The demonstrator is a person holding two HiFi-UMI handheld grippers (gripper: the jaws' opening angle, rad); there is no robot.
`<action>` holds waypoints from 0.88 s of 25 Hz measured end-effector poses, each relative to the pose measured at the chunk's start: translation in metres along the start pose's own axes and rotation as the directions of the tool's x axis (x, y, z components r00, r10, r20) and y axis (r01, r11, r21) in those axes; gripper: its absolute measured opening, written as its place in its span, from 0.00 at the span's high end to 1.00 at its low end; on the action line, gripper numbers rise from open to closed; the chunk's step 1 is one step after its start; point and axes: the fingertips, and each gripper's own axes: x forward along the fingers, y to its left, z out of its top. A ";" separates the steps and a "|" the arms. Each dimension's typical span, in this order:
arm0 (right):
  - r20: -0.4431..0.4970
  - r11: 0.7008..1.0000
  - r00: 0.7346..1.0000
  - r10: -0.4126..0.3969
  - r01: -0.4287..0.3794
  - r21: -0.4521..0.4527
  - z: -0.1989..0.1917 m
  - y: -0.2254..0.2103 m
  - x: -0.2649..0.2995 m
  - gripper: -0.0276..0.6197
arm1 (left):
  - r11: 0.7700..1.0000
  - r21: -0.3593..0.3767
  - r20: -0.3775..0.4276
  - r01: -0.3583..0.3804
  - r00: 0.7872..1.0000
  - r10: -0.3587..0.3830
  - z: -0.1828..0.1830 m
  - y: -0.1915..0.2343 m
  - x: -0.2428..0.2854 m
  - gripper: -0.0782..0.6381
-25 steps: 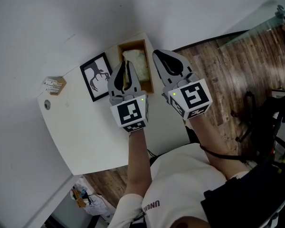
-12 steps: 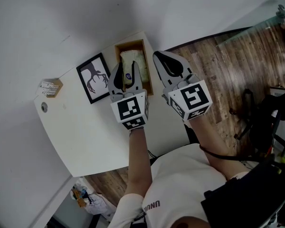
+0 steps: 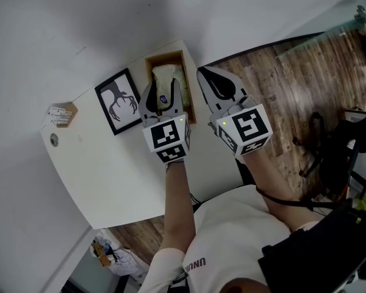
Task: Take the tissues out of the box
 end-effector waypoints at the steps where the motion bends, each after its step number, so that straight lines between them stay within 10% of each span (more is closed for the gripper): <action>1: -0.002 1.000 1.000 -0.001 0.001 0.000 -0.001 0.000 0.000 0.93 | 1.000 -0.004 -0.005 0.002 1.000 -0.002 -0.002 0.000 0.001 0.61; 22: -0.023 1.000 1.000 -0.015 0.015 0.001 -0.009 -0.006 -0.001 0.93 | 0.999 0.047 -0.112 0.002 0.994 0.003 -0.026 -0.010 0.014 0.58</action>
